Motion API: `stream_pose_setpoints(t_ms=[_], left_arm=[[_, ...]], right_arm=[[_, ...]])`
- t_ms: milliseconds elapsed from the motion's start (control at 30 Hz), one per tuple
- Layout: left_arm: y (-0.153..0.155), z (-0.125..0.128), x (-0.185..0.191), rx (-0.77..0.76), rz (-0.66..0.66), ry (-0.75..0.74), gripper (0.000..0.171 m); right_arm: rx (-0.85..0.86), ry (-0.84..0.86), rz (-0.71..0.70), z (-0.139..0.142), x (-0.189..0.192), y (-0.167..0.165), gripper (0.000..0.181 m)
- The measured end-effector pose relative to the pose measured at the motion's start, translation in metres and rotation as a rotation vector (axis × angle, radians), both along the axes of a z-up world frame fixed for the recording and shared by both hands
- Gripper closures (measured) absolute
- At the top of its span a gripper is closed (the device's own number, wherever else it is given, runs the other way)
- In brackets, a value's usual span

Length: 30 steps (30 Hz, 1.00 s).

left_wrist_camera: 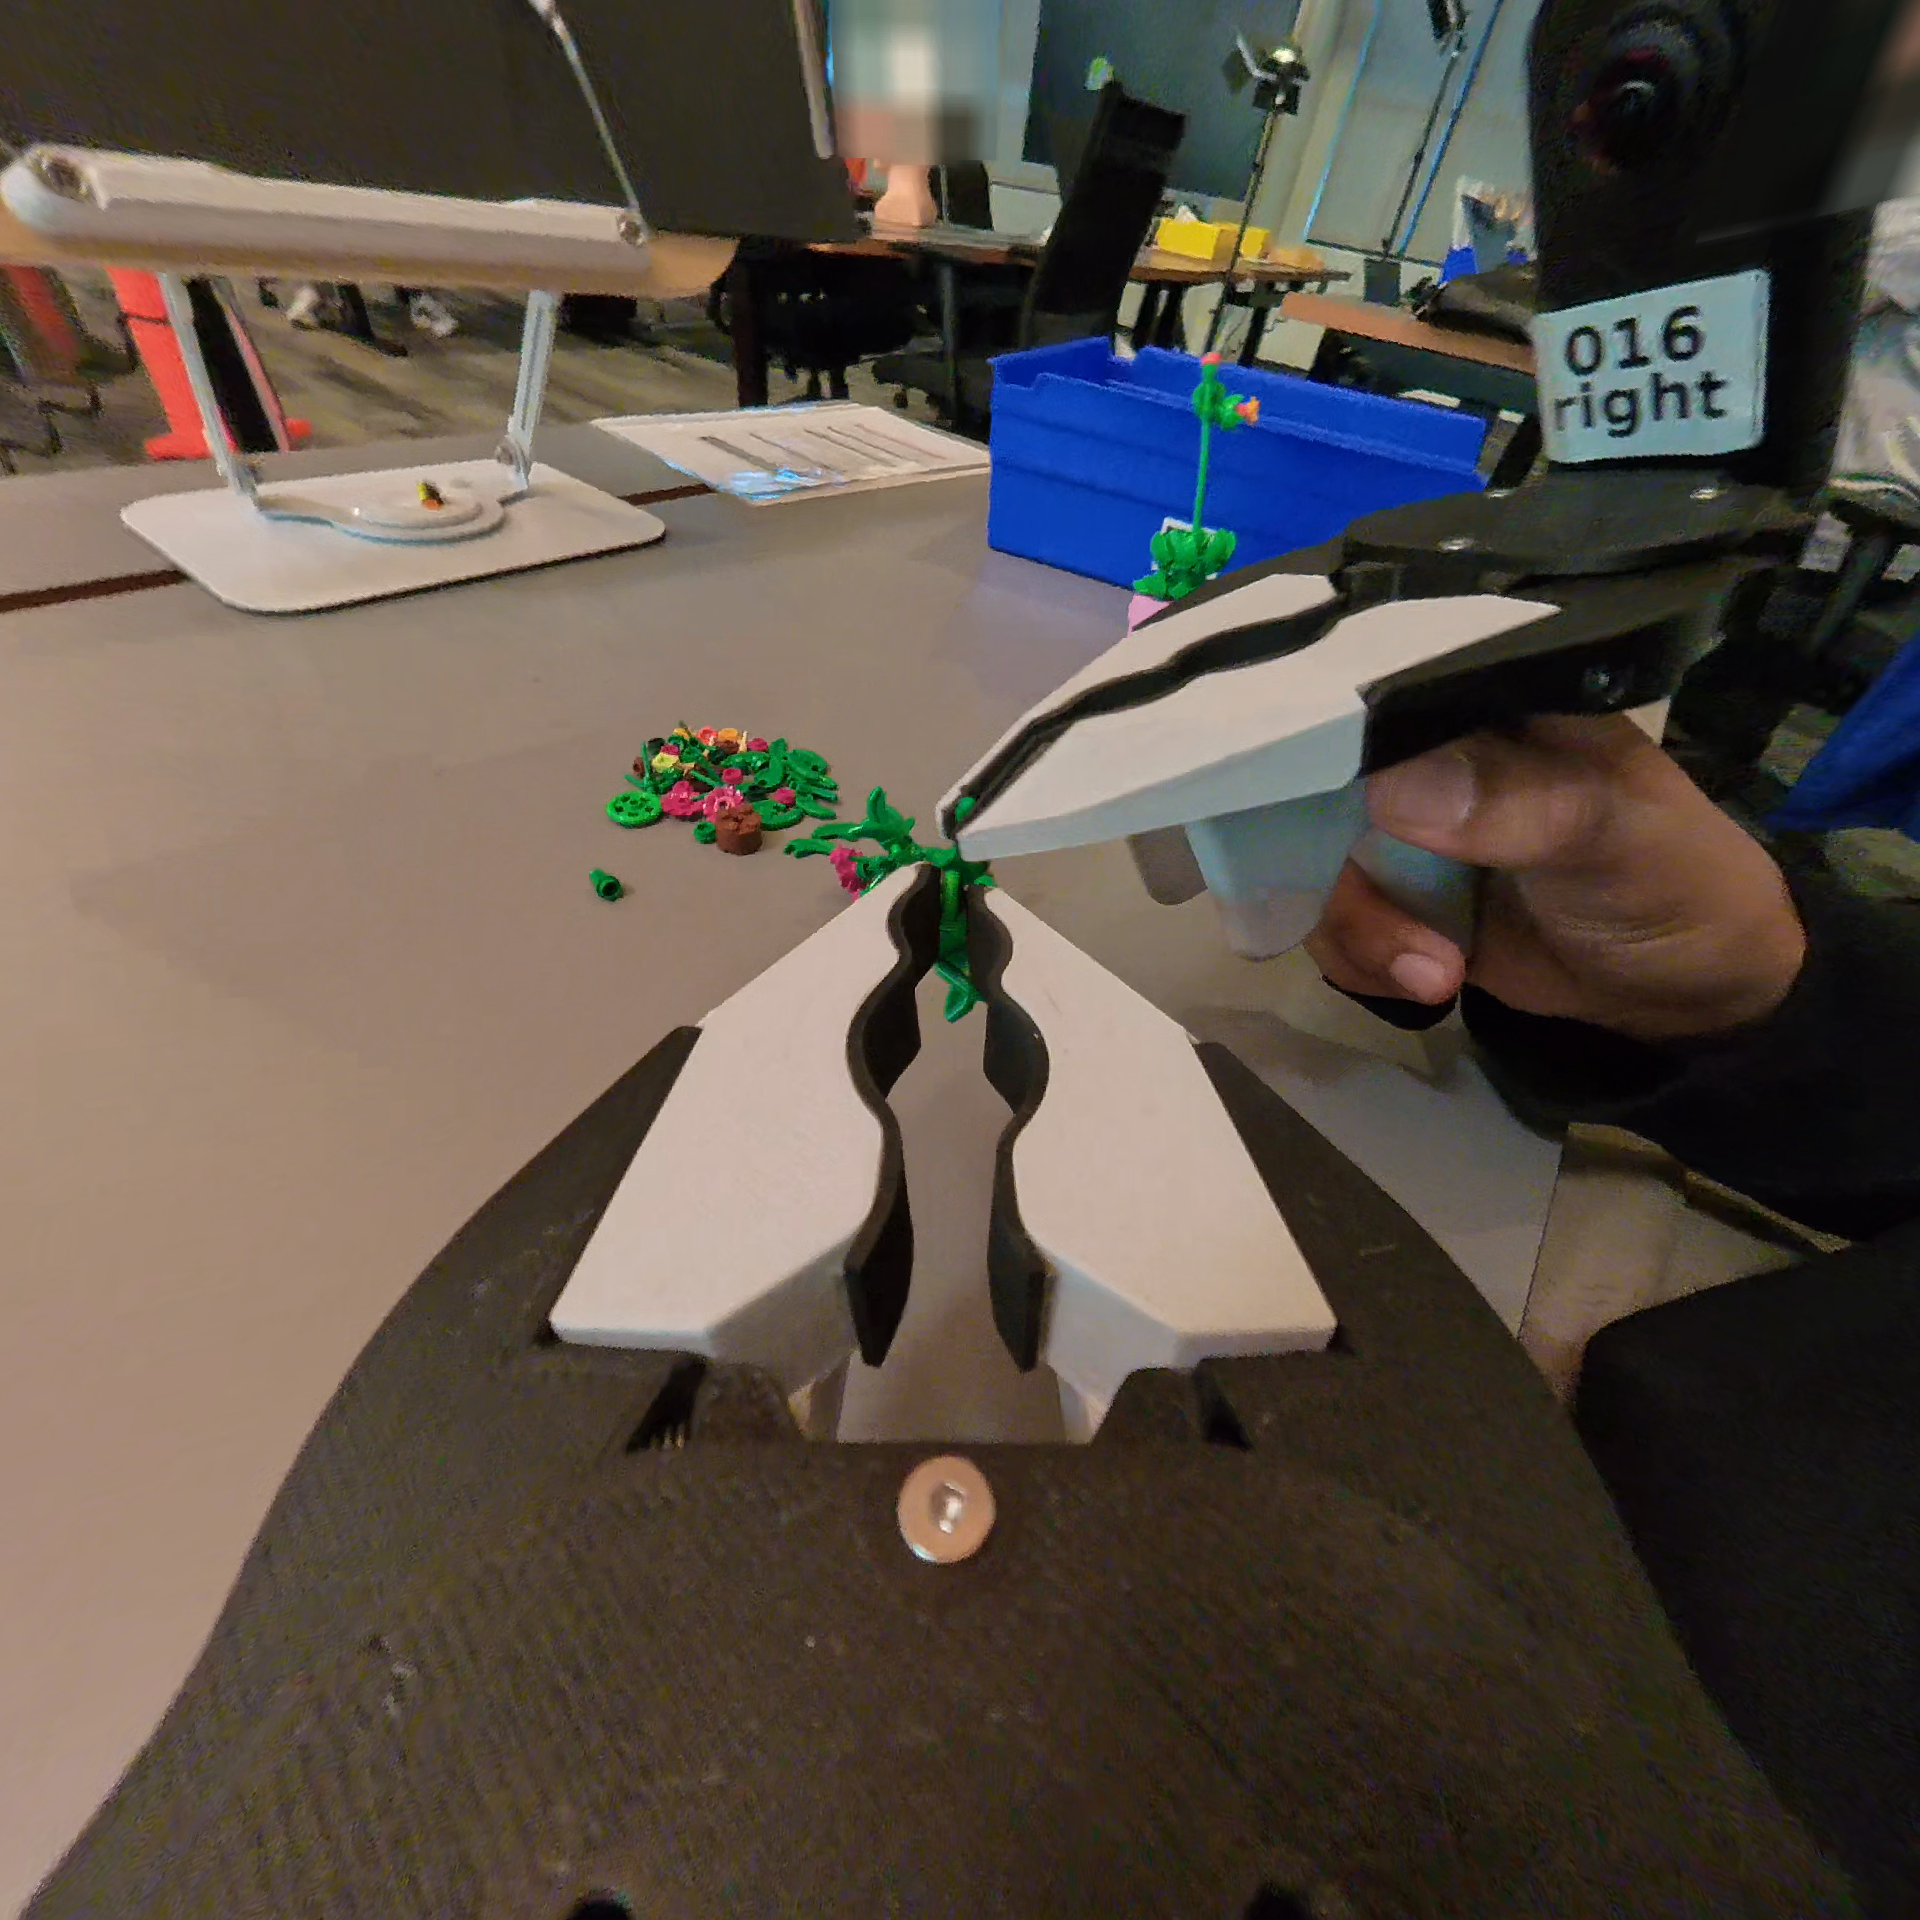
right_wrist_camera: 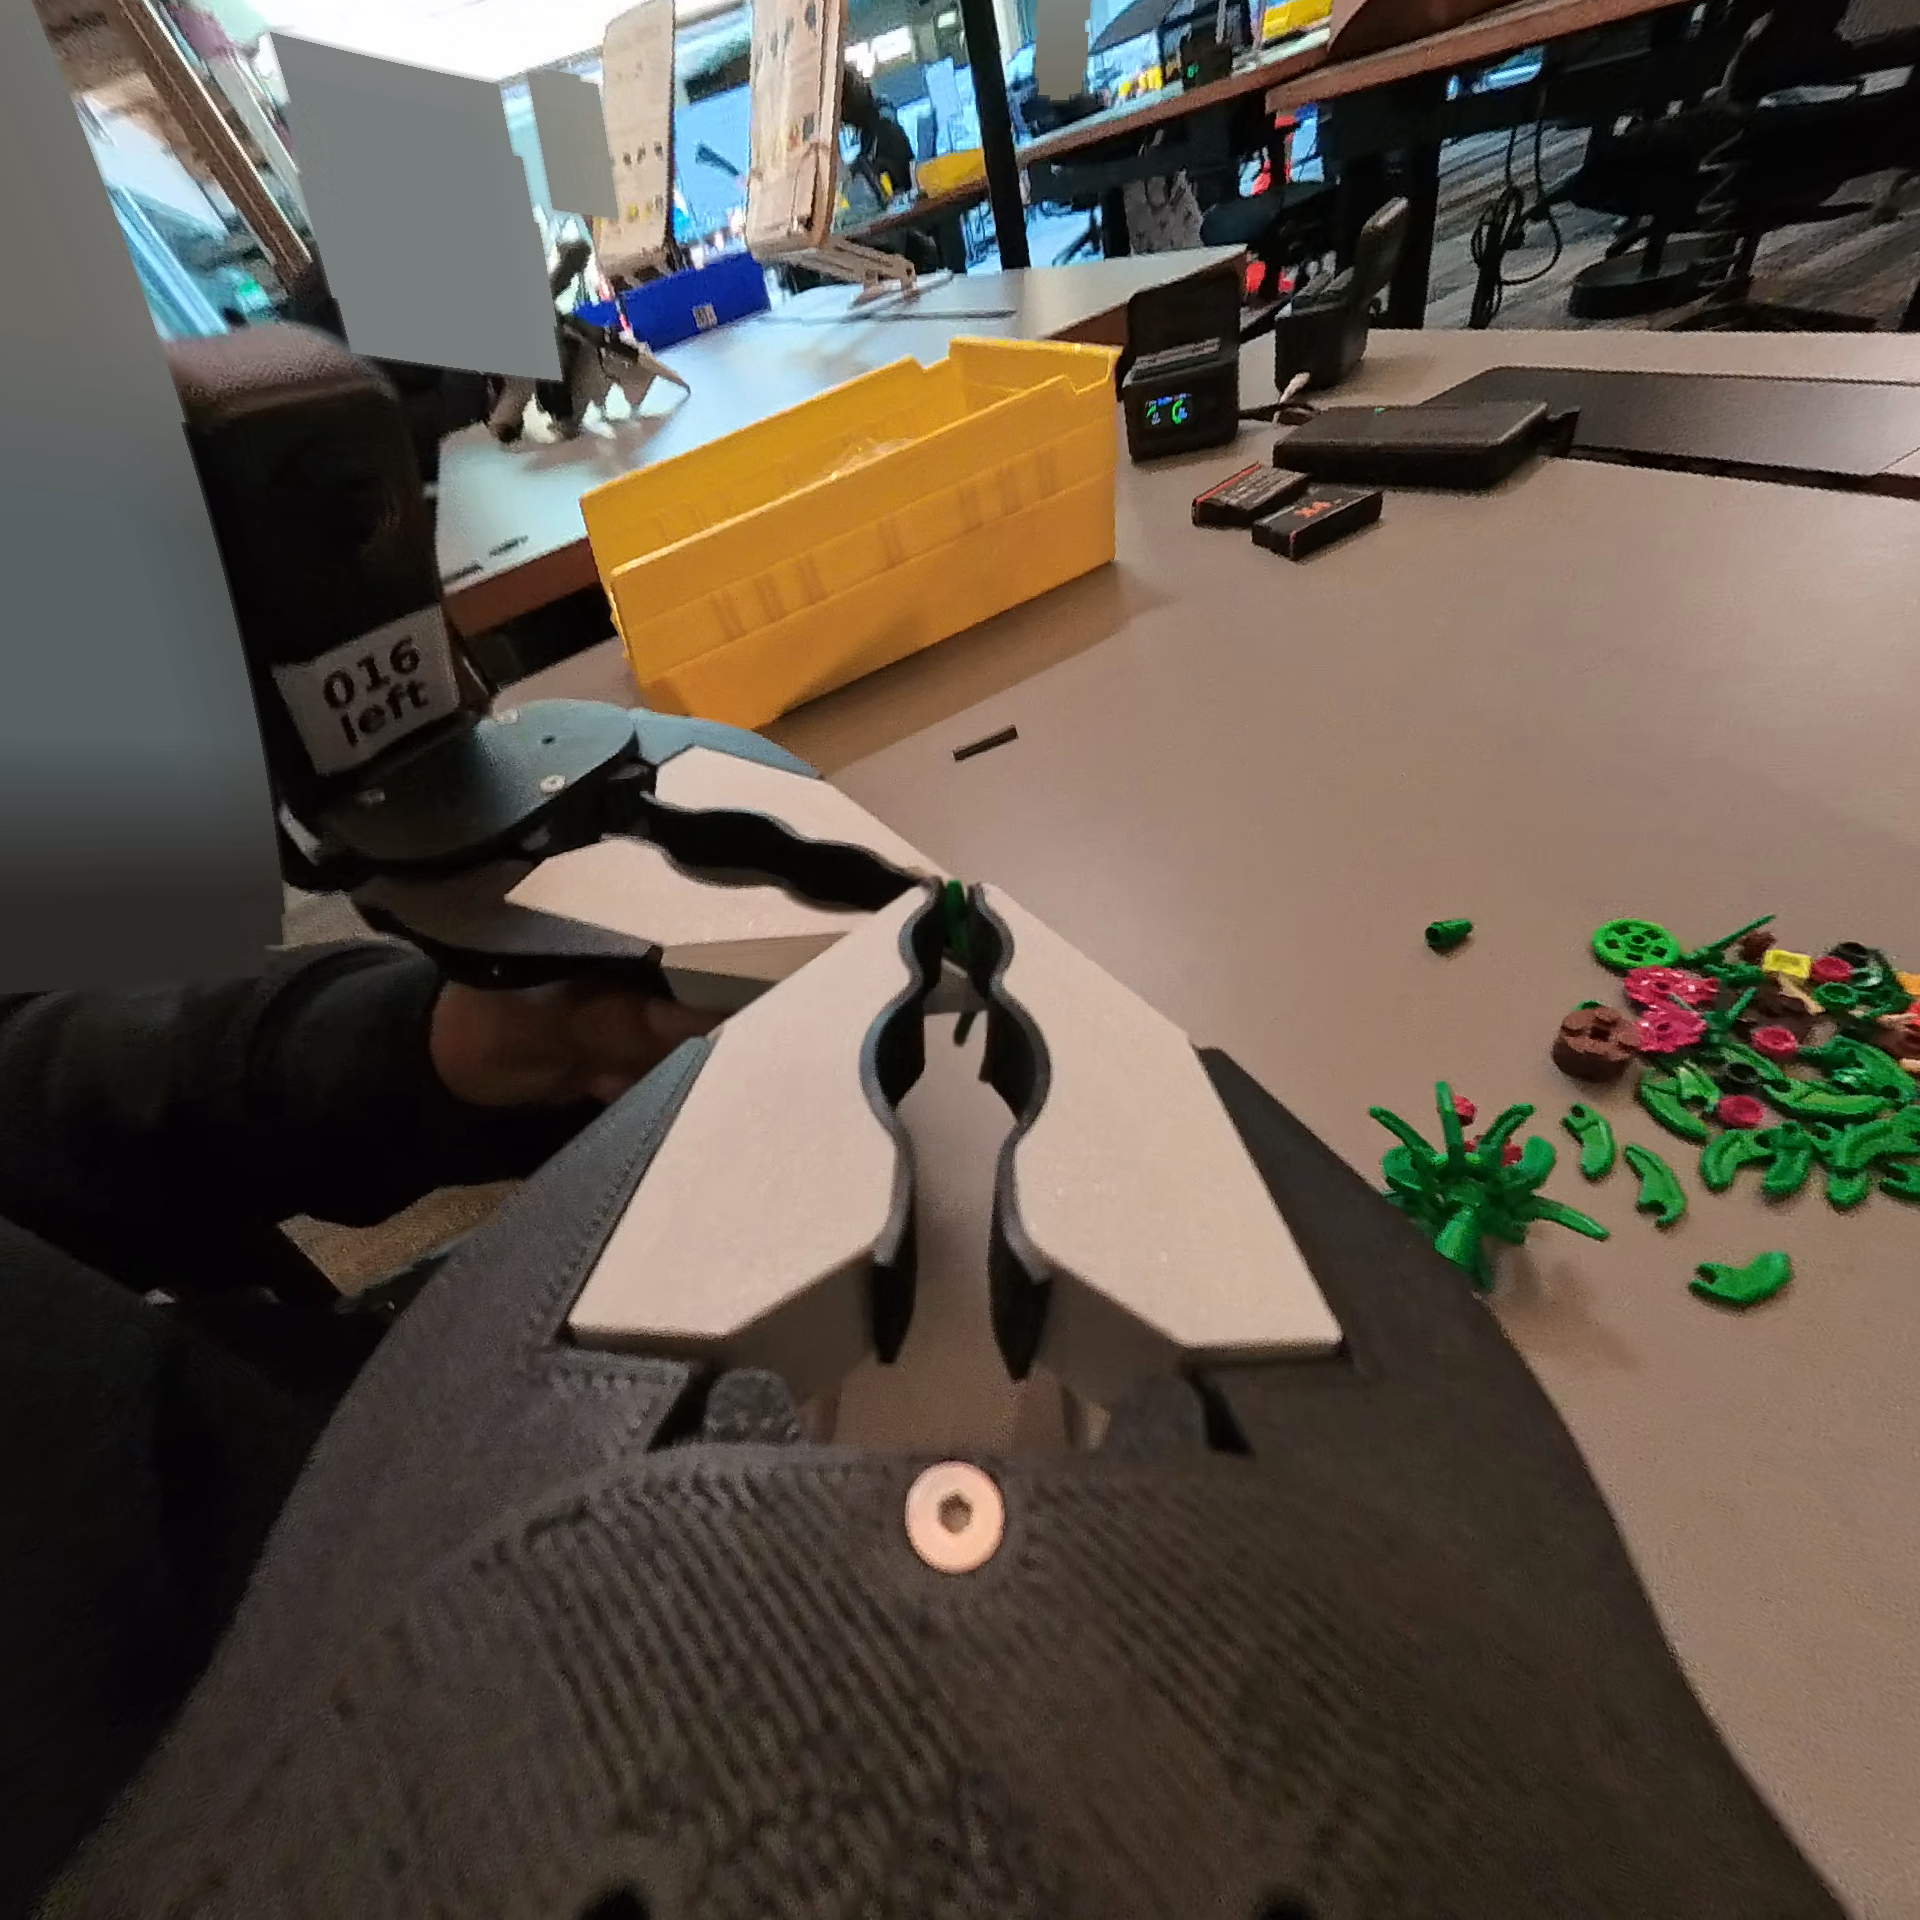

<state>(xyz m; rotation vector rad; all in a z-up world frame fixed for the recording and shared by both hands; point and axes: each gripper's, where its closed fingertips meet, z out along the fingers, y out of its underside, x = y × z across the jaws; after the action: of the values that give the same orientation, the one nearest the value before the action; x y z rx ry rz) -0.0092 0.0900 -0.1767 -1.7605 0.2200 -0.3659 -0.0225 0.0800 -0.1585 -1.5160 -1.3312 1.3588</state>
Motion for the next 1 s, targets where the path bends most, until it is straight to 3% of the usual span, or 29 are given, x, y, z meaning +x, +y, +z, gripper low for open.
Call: stream_pose_setpoints(t_ms=[133, 333, 533, 733, 833, 900, 1000], left_arm=[[-0.003, 0.007, 0.002, 0.067, 0.007, 0.03, 0.157], [-0.001, 0.005, 0.001, 0.049, 0.017, 0.026, 0.165], [0.0, 0.005, -0.003, 0.048, 0.044, 0.041, 0.167], [-0.001, 0.01, -0.005, 0.097, 0.067, 0.078, 0.168], [-0.002, 0.011, -0.002, 0.111, 0.067, 0.109, 0.168], [-0.002, 0.009, 0.0, 0.106, 0.055, 0.123, 0.169], [-0.001, 0.007, 0.001, 0.091, 0.049, 0.14, 0.169]], right_arm=[[-0.125, 0.031, 0.003, 0.002, 0.0, 0.001, 0.181], [-0.388, 0.101, 0.059, 0.005, 0.002, 0.004, 0.181], [-0.314, 0.129, 0.042, 0.008, 0.003, 0.004, 0.18], [-0.274, 0.118, 0.057, 0.006, 0.004, 0.001, 0.155], [-0.251, 0.108, 0.052, 0.002, 0.002, -0.002, 0.163], [-0.231, 0.096, 0.035, 0.002, 0.003, 0.0, 0.179], [-0.208, 0.055, 0.029, -0.001, 0.004, 0.001, 0.18]])
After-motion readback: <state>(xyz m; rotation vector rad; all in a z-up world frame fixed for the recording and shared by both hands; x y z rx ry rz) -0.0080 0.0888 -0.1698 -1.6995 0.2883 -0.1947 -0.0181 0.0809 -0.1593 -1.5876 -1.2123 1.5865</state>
